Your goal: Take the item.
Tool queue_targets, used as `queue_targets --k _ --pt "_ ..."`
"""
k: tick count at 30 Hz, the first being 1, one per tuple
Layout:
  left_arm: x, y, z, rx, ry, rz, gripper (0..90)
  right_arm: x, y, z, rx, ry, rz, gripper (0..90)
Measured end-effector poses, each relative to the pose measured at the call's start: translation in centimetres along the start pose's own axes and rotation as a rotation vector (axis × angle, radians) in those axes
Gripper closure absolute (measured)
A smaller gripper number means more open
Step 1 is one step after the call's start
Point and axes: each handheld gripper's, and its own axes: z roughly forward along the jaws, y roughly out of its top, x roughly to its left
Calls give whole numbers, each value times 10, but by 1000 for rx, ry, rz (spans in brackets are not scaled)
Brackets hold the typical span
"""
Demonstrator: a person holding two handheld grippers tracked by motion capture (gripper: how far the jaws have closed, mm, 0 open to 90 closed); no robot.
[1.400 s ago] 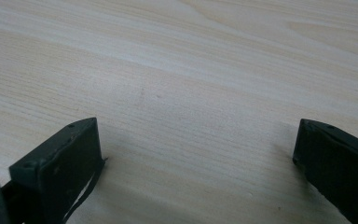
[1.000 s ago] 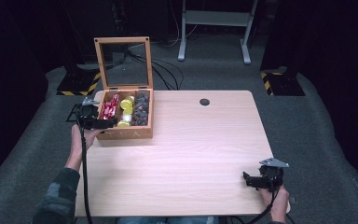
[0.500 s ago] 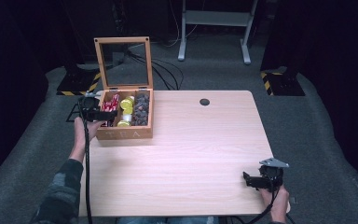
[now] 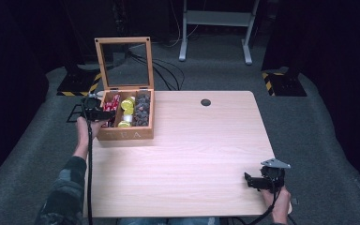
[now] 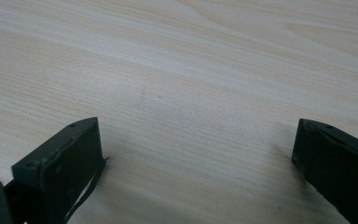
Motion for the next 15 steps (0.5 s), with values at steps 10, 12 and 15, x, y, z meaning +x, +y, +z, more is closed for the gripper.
queue_targets --k 10,12,15 --pt "0 6 13 31 40 -26 600 1 0 0 -2 -6 -3 11" --pt "-1 6 14 42 46 -20 625 1 0 0 -1 -7 -5 11" --pt "-1 4 18 59 37 -28 646 1 0 0 -4 -15 -1 12"
